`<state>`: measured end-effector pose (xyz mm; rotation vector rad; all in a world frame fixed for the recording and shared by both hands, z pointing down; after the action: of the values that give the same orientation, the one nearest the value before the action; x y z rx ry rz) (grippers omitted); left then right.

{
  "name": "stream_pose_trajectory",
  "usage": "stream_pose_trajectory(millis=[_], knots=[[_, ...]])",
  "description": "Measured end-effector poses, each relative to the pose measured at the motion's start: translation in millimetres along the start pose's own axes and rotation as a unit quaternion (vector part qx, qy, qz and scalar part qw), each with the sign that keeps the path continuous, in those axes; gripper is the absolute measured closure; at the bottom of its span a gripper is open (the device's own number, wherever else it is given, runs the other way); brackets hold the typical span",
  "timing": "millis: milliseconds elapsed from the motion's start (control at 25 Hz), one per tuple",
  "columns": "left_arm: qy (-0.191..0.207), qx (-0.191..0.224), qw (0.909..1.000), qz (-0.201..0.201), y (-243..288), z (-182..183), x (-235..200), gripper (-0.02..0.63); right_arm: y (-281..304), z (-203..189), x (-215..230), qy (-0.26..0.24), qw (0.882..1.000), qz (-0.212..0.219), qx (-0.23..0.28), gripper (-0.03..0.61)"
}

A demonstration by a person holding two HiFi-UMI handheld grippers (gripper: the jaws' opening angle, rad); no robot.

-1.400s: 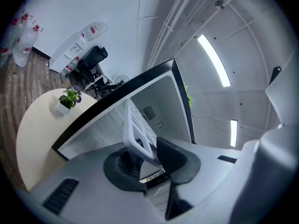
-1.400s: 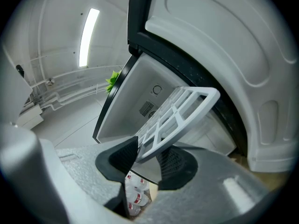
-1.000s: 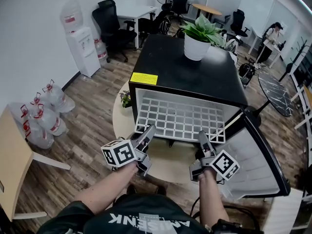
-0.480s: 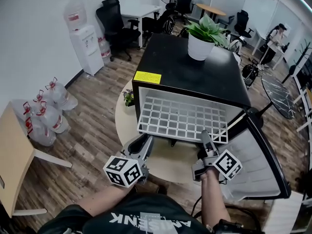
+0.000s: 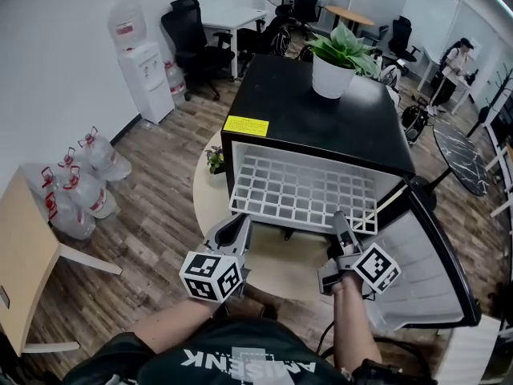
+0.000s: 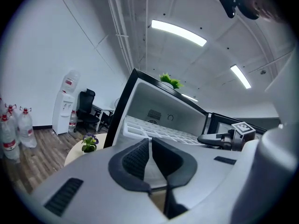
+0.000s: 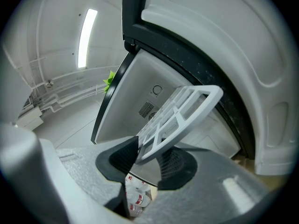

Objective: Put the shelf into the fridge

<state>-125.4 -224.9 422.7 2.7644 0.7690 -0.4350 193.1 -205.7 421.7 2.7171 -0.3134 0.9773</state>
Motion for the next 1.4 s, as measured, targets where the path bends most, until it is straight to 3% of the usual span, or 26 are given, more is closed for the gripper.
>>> stream_pose_trajectory(millis=[80,240,360,440,520,680,880,1040,1200,1400], knots=[[0.007,0.001,1.0,0.004,3,1,0,0.594,4,0,-2,0.018,1.0,0.019,0.006,0.457],[0.018,0.0,0.9998,0.008,10,2,-3,0.595,20,-2,-14,0.089,0.991,0.1,0.026,0.456],[0.018,-0.006,0.9998,0.009,16,3,-4,0.595,25,-3,-9,0.099,0.99,0.095,0.026,0.457],[0.019,-0.008,0.9997,0.01,20,4,-6,0.597,25,-1,-1,0.077,0.996,0.05,0.016,0.456],[0.022,-0.008,0.9997,0.011,24,6,-7,0.597,27,3,3,0.051,0.998,0.033,0.011,0.454],[0.026,-0.009,0.9995,0.012,31,5,-8,0.598,31,8,7,0.034,0.999,0.031,0.01,0.454],[0.023,-0.008,0.9996,0.01,35,9,-11,0.601,35,1,3,0.061,0.997,0.045,0.013,0.448],[0.019,-0.006,0.9998,0.01,34,8,-12,0.603,16,0,0,-0.009,1.0,0.01,0.004,0.425],[0.019,-0.004,0.9998,0.006,35,8,-13,0.604,-4,-15,-2,-0.011,0.999,0.035,0.029,0.422],[0.019,-0.001,0.9998,0.007,34,8,-13,0.604,-18,-12,-8,-0.092,0.995,0.005,0.045,0.451]])
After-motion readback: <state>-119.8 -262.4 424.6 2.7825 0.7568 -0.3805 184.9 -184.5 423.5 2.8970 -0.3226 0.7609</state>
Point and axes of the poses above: the fingertips, and each gripper's own axes: y forward along the fingers, x to its right, z out of its top, the point moved 9 cm from there along -y, backward along the fingers, and after that the axes turned 2 degrees about z, right-handed, at the moved point
